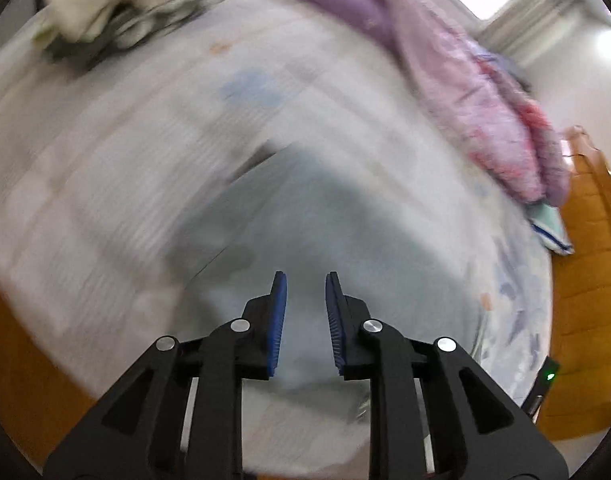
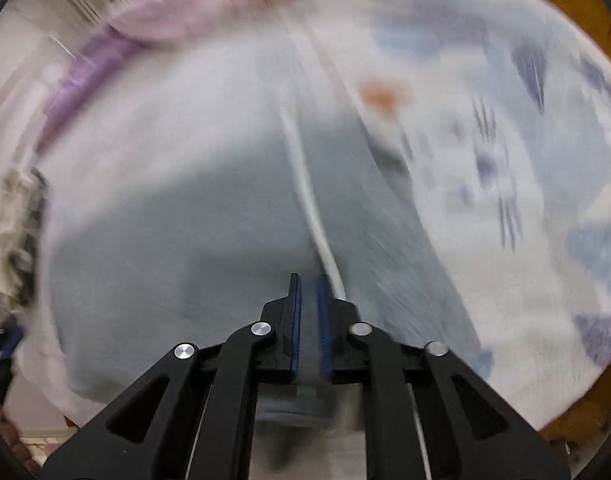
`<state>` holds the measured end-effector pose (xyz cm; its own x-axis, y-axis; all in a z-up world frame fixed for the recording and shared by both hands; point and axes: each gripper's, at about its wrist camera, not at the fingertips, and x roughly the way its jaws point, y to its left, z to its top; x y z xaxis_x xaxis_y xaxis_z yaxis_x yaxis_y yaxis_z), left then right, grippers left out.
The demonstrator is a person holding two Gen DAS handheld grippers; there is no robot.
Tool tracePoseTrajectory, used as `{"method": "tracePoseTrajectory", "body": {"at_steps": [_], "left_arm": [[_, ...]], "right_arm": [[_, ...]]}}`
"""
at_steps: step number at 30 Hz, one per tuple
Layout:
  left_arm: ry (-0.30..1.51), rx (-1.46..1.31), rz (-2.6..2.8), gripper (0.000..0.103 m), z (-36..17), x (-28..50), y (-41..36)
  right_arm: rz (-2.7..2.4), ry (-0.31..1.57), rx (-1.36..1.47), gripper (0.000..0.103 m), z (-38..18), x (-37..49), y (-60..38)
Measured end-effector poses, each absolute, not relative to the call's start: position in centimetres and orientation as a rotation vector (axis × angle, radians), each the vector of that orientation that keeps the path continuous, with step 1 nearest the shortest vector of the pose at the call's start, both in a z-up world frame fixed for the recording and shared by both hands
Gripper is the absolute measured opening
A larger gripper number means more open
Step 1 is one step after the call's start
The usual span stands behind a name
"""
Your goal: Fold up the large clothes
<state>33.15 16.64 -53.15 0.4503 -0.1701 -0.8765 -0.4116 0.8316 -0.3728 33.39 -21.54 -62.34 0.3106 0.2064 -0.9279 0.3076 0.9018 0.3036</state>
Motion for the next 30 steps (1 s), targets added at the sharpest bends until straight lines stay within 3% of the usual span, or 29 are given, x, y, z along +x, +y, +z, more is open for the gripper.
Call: {"method": "tracePoseTrajectory", "body": {"at_steps": [5,10,15,16,17,19,24,27,28,29,30], "left_arm": [[1.121,-0.631,0.208,0.021,-54.2,32.3,18.3],[1.052,-0.572,0.091,0.021,-54.0,39.1,16.9],[1.176,-0.487,0.039,0.021,-58.4,45.6,14.8],[1.199,-0.481,0.064,0.016,-59.6,46.1,15.2],[1.221,-0.51,0.082,0.003,-60.8,46.3,15.9],[1.229,-0.654,0.075,0.003,-62.6,45.9,18.1],[1.162,-0.731,0.038,0.004,-60.7,43.1,20.0],[1.105,-0.793,0.058,0.008,-59.7,40.6,22.2],[1.099,-0.8,0.072,0.014,-59.7,40.1,22.6],[1.1,-0.796,0.122,0.032,-59.9,39.0,23.3],[1.107,-0.788,0.16,0.042,-60.0,38.5,23.5]], "right_arm": [[-0.074,1.288,0.377,0.0,-62.7,31.6,-20.6],[-0.087,1.309,0.425,0.0,-62.6,32.2,-20.9],[-0.084,1.308,0.414,0.0,-62.3,32.4,-20.6],[-0.084,1.309,0.416,0.0,-62.3,32.4,-20.5],[-0.081,1.312,0.413,0.0,-62.2,32.4,-20.4],[-0.081,1.316,0.407,0.0,-61.9,32.5,-20.3],[-0.062,1.232,0.38,0.006,-58.2,33.5,-19.1],[0.062,1.154,0.372,0.006,-55.5,35.9,-15.8],[0.114,1.139,0.373,0.006,-55.1,37.0,-14.3],[0.142,1.131,0.37,0.006,-54.9,37.9,-13.3],[0.174,1.124,0.358,0.006,-54.8,39.3,-11.8]]}}
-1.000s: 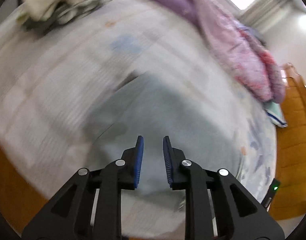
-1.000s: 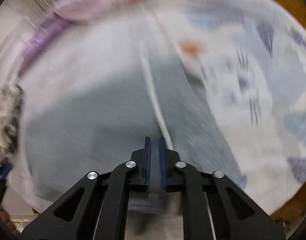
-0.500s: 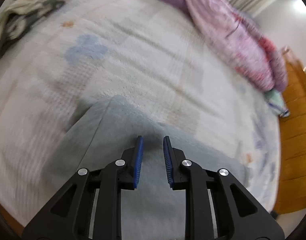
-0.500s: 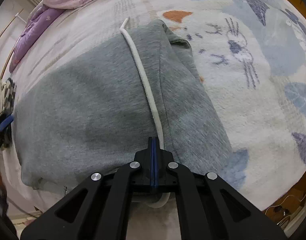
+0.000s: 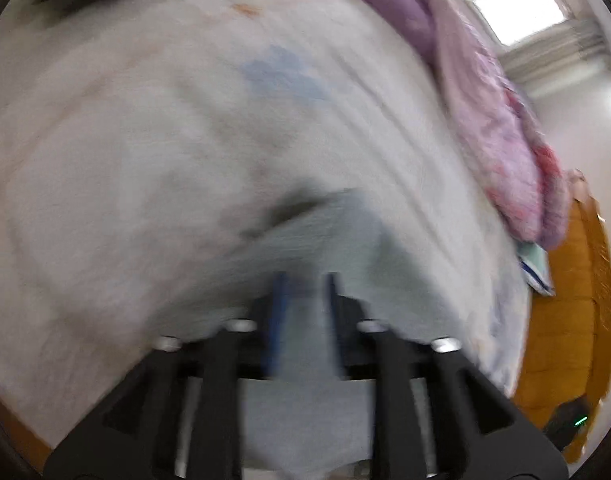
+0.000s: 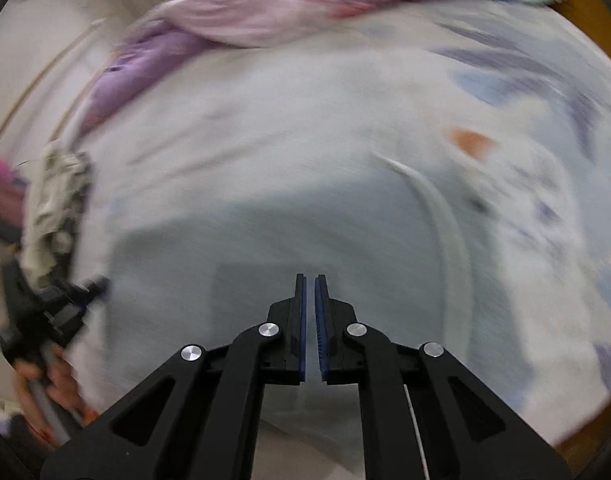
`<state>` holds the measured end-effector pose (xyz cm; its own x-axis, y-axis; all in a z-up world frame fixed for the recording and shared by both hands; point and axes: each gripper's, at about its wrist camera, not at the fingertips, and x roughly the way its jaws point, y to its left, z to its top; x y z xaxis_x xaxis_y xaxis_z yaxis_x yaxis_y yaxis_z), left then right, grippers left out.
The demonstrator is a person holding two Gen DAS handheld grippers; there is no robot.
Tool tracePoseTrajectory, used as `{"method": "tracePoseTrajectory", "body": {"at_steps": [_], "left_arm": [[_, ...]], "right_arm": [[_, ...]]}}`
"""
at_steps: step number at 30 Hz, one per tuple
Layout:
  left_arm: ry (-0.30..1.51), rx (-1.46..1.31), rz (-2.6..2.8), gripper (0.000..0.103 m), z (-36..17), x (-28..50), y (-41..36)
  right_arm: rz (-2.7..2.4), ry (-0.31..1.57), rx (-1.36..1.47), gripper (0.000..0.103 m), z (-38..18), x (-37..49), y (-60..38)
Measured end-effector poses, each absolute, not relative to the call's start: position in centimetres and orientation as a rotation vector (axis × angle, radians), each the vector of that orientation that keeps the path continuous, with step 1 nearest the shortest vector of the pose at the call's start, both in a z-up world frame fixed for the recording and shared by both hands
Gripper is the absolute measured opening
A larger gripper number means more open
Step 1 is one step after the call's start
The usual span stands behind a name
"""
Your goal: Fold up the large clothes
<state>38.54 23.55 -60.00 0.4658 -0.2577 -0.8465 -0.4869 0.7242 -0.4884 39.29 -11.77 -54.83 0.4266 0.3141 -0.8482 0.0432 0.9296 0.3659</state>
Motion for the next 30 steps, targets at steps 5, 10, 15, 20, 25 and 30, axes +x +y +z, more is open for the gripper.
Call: {"method": "tracePoseTrajectory", "body": {"at_steps": [5,10,15,20,25,30], "left_arm": [[1.154,-0.825,0.193,0.052,-62.0,35.5,25.0],[1.157,-0.839,0.182,0.065,-62.2,33.3,25.6],[1.188,-0.868,0.172,0.065,-63.1,31.2,25.3],[1.214,-0.813,0.174,0.064,-63.4,31.0,24.2],[1.249,-0.885,0.091,0.035,-63.3,32.0,24.1],[1.24,-0.873,0.051,0.009,-62.1,32.9,23.2]], "right_arm": [[0.27,1.216,0.366,0.005,-59.1,45.5,-7.1],[0.253,1.262,0.355,0.0,-61.5,46.0,-6.9],[0.257,1.257,0.341,0.002,-59.3,42.3,-5.6],[0.251,1.26,0.278,0.002,-60.8,39.8,-4.8],[0.309,1.244,0.295,0.016,-59.7,39.9,-4.7],[0.405,1.197,0.213,0.041,-58.0,37.5,-3.1]]}}
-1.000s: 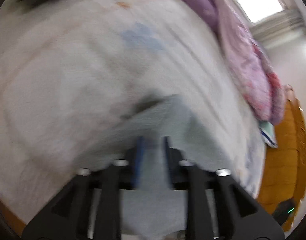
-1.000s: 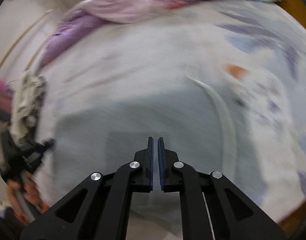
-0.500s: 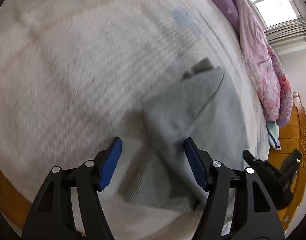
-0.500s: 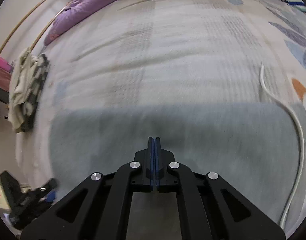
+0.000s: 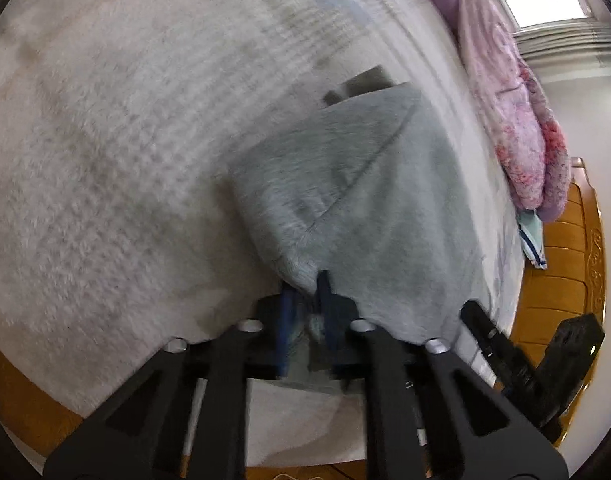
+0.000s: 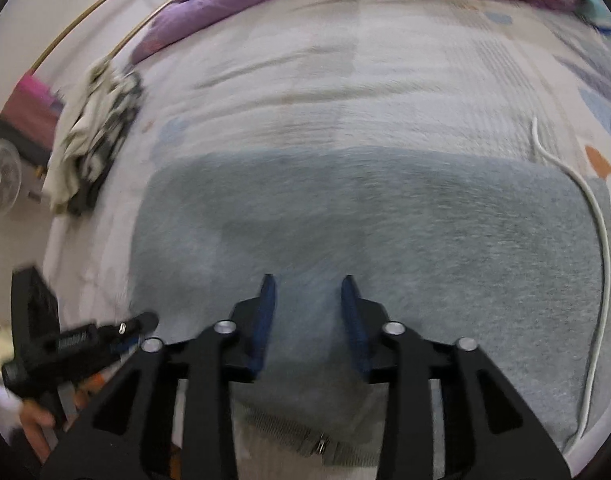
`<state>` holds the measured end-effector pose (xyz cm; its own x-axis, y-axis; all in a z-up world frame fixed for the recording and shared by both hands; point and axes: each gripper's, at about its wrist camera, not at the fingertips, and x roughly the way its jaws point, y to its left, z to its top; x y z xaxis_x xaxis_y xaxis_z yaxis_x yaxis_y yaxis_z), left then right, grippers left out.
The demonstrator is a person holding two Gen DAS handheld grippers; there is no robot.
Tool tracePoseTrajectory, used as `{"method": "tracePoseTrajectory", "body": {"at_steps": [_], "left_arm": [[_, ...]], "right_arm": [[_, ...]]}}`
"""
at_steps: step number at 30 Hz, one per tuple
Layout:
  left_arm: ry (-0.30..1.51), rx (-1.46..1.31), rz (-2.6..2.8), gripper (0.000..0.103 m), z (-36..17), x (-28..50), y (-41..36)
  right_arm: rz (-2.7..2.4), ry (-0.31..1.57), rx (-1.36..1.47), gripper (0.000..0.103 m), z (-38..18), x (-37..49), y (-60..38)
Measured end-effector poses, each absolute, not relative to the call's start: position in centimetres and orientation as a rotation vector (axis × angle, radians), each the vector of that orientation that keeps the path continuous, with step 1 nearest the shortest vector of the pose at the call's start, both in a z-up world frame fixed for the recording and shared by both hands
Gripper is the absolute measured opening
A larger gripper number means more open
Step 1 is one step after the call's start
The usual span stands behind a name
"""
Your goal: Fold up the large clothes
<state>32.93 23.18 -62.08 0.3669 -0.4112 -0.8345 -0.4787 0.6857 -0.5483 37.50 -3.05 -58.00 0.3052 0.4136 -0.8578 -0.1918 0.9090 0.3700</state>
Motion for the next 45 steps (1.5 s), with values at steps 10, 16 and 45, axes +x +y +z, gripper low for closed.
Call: {"method": "tracePoseTrajectory", "body": {"at_steps": [10,16,45], "left_arm": [[1.135,-0.783,-0.113,0.006,-53.0,35.7,19.9],[1.148,-0.767,-0.147,0.006,-51.6,36.3,18.7],[1.013,-0.692,-0.157,0.065,-48.0,37.6,9.2]], "right_arm": [[0.649,1.043,0.135,0.066,-53.9,33.5,1.1],[0.72,1.002,0.093,0.069,-53.0,33.1,4.1],[0.279,0.941,0.828,0.011,-52.7,35.6,-15.2]]}}
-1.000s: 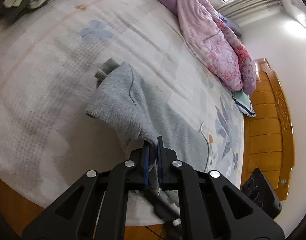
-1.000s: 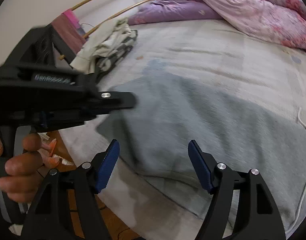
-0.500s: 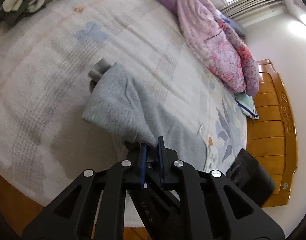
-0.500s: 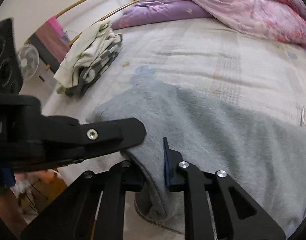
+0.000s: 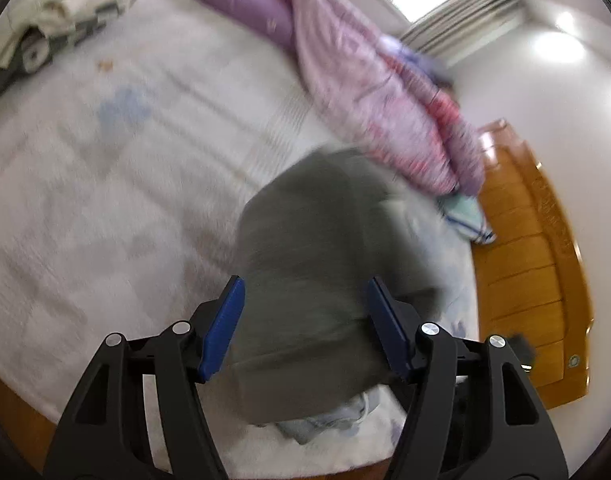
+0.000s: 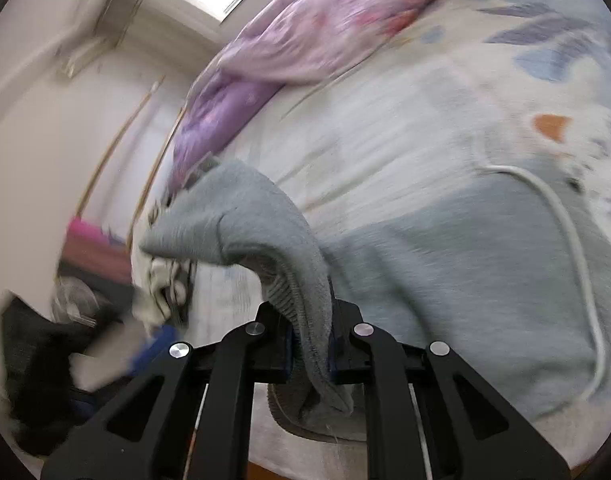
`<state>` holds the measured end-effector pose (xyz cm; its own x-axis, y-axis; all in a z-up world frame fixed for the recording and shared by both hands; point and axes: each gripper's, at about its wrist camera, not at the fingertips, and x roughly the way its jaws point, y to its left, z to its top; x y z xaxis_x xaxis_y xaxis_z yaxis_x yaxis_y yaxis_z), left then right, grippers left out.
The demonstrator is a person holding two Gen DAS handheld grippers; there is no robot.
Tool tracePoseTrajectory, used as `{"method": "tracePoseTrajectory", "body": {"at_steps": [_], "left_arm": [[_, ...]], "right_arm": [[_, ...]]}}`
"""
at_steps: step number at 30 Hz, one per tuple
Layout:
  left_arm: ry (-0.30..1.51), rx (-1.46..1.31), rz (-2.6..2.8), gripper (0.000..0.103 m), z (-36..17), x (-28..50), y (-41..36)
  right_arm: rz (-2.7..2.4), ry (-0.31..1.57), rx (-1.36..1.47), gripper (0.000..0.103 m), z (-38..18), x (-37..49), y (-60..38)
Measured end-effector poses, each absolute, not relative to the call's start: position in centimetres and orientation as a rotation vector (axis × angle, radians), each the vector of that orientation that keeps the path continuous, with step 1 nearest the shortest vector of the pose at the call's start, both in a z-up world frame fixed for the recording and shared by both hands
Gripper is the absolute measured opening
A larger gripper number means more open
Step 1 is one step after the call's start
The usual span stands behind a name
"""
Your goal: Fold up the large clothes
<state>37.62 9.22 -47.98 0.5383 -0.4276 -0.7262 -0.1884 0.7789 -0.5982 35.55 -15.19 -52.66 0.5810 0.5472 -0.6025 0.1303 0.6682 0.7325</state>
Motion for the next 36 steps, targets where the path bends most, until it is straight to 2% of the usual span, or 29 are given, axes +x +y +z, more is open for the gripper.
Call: {"method": "tracePoseTrajectory", "body": {"at_steps": [8,13,15,17,20,21,22,28,32,36], "left_arm": [[1.21,-0.641,-0.149,0.073,-54.7,38.3,3.4],[1.326,-0.536,-0.135,0.078,-58.6,38.3,-0.2],[1.348,-0.482,-0.139,0.084,-59.9,38.4,-1.6],[1.373,-0.465,-0.158,0.087,-60.8,38.7,-2.7],[1.368,-0.502,-0.152,0.087,-60.8,38.6,-2.4],[1.367,-0.539,-0.163,0.087,-60.7,38.5,-2.2],[1.354,-0.608,-0.181,0.087,-60.5,38.1,-1.6],[1.383,-0.653,-0.195,0.086,-62.2,36.5,-1.8],[1.389,-0.731,-0.15,0.096,-64.3,36.2,-1.8],[1.377,-0.768,-0.119,0.097,-64.8,35.7,-1.8]], "right_arm": [[0.079,0.892,0.972,0.011,-54.1,31.3,-24.4],[-0.094,1.034,1.022,0.013,-59.1,29.7,-28.7],[-0.147,1.154,1.066,0.017,-62.5,29.2,-30.1],[-0.193,1.179,1.11,0.024,-63.7,28.2,-31.6],[-0.183,1.156,1.121,0.039,-63.0,27.1,-32.7],[-0.179,1.149,1.123,0.053,-62.9,26.7,-33.0],[-0.173,1.135,1.135,0.056,-62.7,26.3,-33.2],[-0.116,1.119,1.3,0.063,-63.9,25.6,-33.3],[-0.121,1.15,1.385,0.063,-65.4,24.8,-33.5],[-0.107,1.123,1.488,0.067,-66.5,22.9,-33.2]]}}
